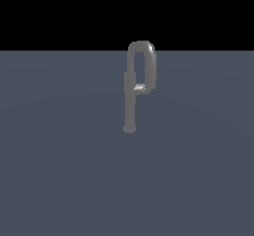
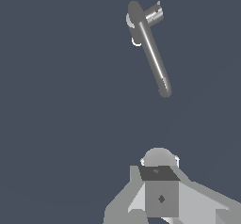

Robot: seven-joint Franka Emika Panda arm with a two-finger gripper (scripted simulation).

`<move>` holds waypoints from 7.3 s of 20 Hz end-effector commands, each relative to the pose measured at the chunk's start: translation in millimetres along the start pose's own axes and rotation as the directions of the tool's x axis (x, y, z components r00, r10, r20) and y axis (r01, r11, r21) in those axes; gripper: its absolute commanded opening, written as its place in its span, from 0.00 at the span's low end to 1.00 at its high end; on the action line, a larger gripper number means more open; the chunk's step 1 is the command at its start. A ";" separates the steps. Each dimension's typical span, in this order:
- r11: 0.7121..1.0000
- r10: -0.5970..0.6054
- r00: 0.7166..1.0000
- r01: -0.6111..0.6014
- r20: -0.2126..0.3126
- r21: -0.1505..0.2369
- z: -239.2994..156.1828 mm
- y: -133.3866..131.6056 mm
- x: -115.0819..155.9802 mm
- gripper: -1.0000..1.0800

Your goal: Turn on the faucet by rotating a designated handle.

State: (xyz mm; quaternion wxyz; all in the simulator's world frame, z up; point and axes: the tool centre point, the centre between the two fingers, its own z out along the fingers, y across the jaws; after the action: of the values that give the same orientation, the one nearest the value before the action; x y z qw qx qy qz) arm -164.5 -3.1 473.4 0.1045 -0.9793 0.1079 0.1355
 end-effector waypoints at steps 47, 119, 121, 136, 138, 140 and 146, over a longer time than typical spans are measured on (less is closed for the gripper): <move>0.540 0.238 0.426 -0.805 0.873 0.246 139.4 37.4 268.7 0.00; 0.438 0.165 0.325 -0.870 0.931 0.226 217.8 81.5 218.7 0.00; 0.434 0.168 0.315 -0.874 0.934 0.216 229.5 83.7 222.7 0.00; 0.434 0.167 0.308 -0.876 0.936 0.211 255.3 83.0 246.2 0.00; 0.430 0.171 0.300 -0.880 0.939 0.203 263.7 83.6 250.7 0.00; 0.426 0.175 0.291 -0.884 0.941 0.194 271.9 84.3 255.0 0.00; 0.453 0.142 0.305 -0.866 0.942 0.212 244.3 84.2 246.8 0.00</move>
State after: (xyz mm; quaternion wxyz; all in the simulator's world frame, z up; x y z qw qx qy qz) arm -18.1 -76.9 166.5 0.4538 -0.5541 0.4227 0.5554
